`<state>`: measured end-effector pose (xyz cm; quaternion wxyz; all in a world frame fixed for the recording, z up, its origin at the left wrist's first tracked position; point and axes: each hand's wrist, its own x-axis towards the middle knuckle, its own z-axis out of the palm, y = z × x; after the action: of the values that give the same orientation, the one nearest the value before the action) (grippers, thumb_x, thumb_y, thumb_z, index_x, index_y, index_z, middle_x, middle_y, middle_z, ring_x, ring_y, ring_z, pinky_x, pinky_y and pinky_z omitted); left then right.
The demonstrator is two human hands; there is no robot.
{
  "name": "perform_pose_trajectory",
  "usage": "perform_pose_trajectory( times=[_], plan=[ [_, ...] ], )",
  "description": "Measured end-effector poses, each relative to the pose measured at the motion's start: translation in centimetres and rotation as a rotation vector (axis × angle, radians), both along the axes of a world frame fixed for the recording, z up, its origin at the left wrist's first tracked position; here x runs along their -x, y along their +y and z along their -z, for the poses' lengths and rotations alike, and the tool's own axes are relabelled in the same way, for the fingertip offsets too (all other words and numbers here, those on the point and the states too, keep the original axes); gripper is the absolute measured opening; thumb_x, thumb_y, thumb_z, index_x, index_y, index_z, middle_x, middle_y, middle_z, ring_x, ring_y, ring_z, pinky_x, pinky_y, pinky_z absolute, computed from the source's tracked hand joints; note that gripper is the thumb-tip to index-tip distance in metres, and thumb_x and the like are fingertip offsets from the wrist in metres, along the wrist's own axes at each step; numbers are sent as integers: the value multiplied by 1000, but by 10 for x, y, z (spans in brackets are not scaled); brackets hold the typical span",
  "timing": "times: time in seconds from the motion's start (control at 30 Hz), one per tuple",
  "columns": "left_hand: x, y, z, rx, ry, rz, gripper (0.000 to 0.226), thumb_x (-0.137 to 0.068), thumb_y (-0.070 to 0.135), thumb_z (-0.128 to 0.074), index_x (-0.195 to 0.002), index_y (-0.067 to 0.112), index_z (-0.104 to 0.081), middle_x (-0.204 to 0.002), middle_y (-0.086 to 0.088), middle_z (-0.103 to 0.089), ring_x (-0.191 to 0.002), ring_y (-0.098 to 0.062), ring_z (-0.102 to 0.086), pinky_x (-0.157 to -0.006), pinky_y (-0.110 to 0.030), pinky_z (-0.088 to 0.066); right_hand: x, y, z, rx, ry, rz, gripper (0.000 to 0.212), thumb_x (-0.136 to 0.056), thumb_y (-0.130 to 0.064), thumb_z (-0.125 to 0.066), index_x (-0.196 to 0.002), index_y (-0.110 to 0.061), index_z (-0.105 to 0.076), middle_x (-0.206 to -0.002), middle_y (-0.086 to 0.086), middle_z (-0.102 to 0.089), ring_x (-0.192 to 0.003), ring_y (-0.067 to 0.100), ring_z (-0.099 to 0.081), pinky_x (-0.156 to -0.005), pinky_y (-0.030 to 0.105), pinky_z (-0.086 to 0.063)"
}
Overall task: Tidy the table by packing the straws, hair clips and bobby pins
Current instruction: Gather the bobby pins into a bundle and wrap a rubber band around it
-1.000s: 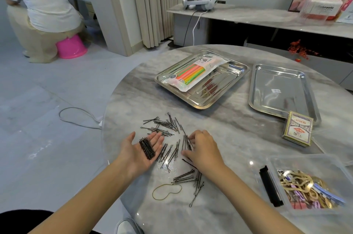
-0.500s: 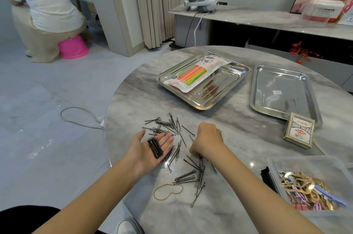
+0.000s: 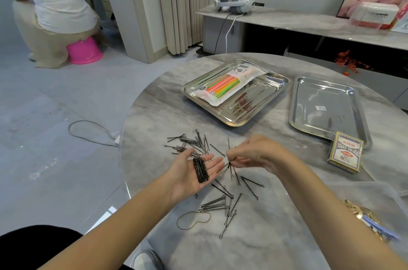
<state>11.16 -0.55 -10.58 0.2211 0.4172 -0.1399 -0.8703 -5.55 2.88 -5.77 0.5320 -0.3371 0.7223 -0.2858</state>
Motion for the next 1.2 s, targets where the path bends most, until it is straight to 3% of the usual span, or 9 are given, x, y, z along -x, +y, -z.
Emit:
perform_pose_trajectory(
  times=[0.1, 0.17, 0.33, 0.5, 0.67, 0.77, 0.93, 1.13, 1.2],
  plan=[
    [5, 7, 2, -18, 29, 78, 52, -98, 44, -27, -119, 2, -50, -100, -18, -66, -89, -30, -67, -78, -36, -55, -7, 0, -10, 137, 24, -22, 18, -67, 5, -66, -68, -6, -53, -65, 10, -52, -53, 11, -67, -70, 21, -56],
    [7, 11, 0, -30, 53, 110, 55, -99, 45, -26, -116, 0, -52, -103, -20, -66, -84, -31, -70, -73, -37, -57, -12, -2, -12, 192, 88, -82, 16, -66, 3, -68, -73, -8, -59, -72, 11, -47, -54, 9, -65, -64, 16, -54],
    [11, 15, -8, -6, 91, 157, 66, -100, 45, -22, -110, -9, -59, -100, -23, -65, -83, -31, -70, -79, -37, -56, -25, 1, -13, 58, 263, -291, 10, -61, -4, -65, -65, -9, -58, -57, 8, -50, -53, 17, -44, -53, 20, -38],
    [16, 17, -11, -1, 75, 141, 62, -102, 40, -20, -112, -10, -55, -99, -27, -66, -80, -32, -70, -79, -36, -55, -30, -2, -4, 15, 310, -240, 21, -68, -4, -66, -55, -11, -52, -47, 4, -54, -43, 11, -54, -44, 18, -43],
    [16, 17, -10, 6, 43, 132, 60, -103, 39, -19, -105, -7, -58, -87, -24, -69, -73, -29, -71, -68, -34, -58, -36, -3, 1, 34, 386, -225, 9, -69, -6, -68, -66, -9, -61, -62, 10, -63, -60, 21, -66, -64, 30, -60],
    [17, 18, -9, 21, 12, 133, 58, -103, 39, -21, -106, -6, -57, -86, -23, -70, -70, -28, -72, -63, -33, -58, -37, -4, 1, 21, 425, -262, 13, -67, -9, -72, -79, -9, -66, -74, 9, -65, -66, 20, -63, -74, 36, -60],
    [18, 16, -4, 95, -31, 164, 65, -99, 51, -20, -104, 2, -61, -88, -17, -71, -75, -23, -71, -71, -31, -58, -32, -2, -1, 0, 355, -279, 19, -69, -12, -80, -84, -6, -68, -78, 8, -68, -85, 22, -69, -85, 35, -57],
    [19, 19, -1, 155, -69, 169, 48, -103, 35, -25, -99, 2, -60, -76, -11, -72, -68, -18, -71, -63, -26, -59, -26, 2, 0, 15, 307, -270, 18, -62, -10, -86, -76, -8, -74, -88, 12, -72, -89, 25, -71, -82, 36, -58],
    [19, 19, -1, 148, -65, 158, 46, -104, 32, -25, -102, 3, -60, -81, -12, -73, -72, -19, -72, -64, -26, -59, -25, 2, 1, 52, 311, -263, 17, -63, -12, -86, -73, -10, -73, -81, 10, -71, -82, 22, -72, -79, 32, -59]
  ],
)
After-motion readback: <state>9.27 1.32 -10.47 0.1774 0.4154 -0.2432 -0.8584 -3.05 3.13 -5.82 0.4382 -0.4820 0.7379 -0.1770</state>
